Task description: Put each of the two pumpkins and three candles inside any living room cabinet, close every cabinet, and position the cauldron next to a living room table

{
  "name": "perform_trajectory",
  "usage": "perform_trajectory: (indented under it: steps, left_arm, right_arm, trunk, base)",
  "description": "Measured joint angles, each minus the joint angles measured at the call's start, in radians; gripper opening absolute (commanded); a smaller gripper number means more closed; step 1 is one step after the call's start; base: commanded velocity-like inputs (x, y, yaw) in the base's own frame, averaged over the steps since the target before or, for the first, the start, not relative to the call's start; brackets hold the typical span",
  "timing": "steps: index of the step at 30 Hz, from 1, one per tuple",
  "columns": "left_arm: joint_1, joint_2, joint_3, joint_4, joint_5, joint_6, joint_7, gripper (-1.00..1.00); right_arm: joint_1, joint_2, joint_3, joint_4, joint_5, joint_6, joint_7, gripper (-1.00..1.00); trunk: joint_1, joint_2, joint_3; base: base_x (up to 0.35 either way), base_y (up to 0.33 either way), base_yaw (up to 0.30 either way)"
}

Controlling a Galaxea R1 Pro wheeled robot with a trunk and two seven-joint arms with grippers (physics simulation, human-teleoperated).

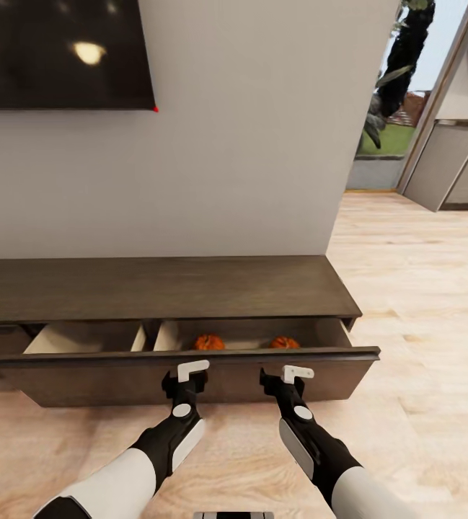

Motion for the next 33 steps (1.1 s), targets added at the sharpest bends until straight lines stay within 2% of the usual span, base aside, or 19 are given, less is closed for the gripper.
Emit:
perform_trajectory:
  steps: [13,23,27,33]
  left_arm:
    - [0.0,0.0,0.001,0.0,0.0,-0.002,0.002,1.0]
    - [0.0,0.0,0.002,0.0,-0.003,-0.001,0.002,1.0]
    - [0.0,0.0,0.001,-0.001,-0.004,-0.001,0.0,1.0]
    - [0.0,0.0,0.001,-0.001,-0.003,-0.002,0.0,1.0]
  right_arm:
    - [0.0,0.0,0.0,0.0,0.0,0.0,0.0,1.0]
    - [0.0,0.0,0.0,-0.001,0.0,0.0,0.0,1.0]
    - [0.0,0.0,0.0,-0.001,0.0,0.0,0.0,1.0]
    - [0.0,0.0,0.0,-0.002,0.0,0.0,0.0,1.0]
  trunk:
    - [0.0,0.0,0.0]
    - [0.0,0.0,0.0]
    - [0.0,0.0,0.0]
    - [0.001,0.0,0.0]
  base:
    - [0.17,0.0,0.0]
    - [0.287,0.0,0.0]
    - [0.01,0.0,0.0]
    - [-0.262,0.023,0.0]
